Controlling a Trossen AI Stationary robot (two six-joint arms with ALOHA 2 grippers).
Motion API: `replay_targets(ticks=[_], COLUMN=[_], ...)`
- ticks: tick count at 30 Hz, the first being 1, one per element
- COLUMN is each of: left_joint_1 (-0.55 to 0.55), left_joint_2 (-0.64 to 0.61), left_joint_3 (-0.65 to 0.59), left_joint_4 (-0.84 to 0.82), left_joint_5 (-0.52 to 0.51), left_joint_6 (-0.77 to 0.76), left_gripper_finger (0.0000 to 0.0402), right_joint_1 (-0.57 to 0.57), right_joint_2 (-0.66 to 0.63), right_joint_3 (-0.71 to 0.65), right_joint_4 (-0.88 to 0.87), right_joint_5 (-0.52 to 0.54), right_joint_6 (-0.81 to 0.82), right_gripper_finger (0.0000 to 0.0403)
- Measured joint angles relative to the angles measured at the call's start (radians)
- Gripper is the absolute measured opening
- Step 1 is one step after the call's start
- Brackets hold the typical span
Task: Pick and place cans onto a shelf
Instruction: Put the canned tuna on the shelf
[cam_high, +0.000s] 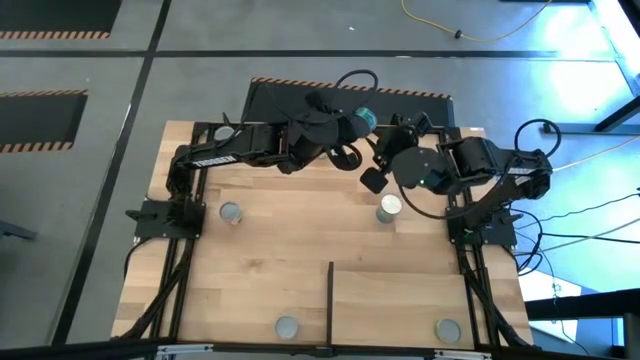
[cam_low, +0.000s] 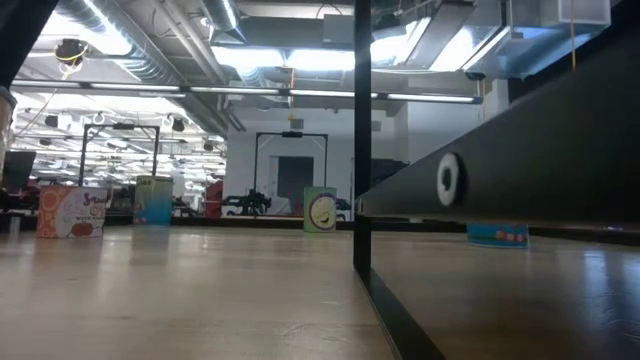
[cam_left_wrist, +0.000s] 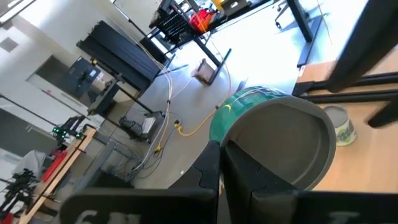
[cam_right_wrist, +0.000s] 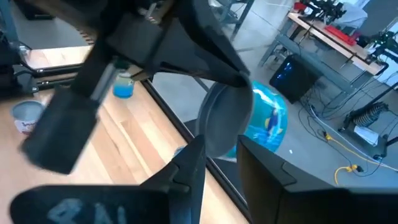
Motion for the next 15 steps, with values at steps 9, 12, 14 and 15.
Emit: replay_targets(ticks=[9, 12, 14, 15], left_joint_1=[-0.005, -0.007, -0.007, -0.007], left_joint_2=[0.0, 0.0, 0.0, 0.0], left_joint_3=[0.0, 0.0, 0.0, 0.0], left_joint_4=[0.016, 0.011, 0.006, 0.003], left_joint_5=[0.031, 0.011, 0.015, 0.014], left_joint_6=[0.011, 0.015, 0.014, 0.015], left_gripper_finger=[0.0, 0.0, 0.0, 0.0], right_joint_1=[-0.001, -0.001, 0.006, 0.011], right_joint_2=[0.049, 0.061, 0.061, 0.06], right_joint_3=[0.0, 0.0, 0.0, 0.0], right_joint_4=[0.001, 0.002, 0.002, 0.004], right_joint_5=[0.098, 0.133, 0.139, 0.147], right_joint_6=[-0.04, -0.058, -0.059, -0.06], right_gripper_finger=[0.0094, 0.0094, 0.0094, 0.0094])
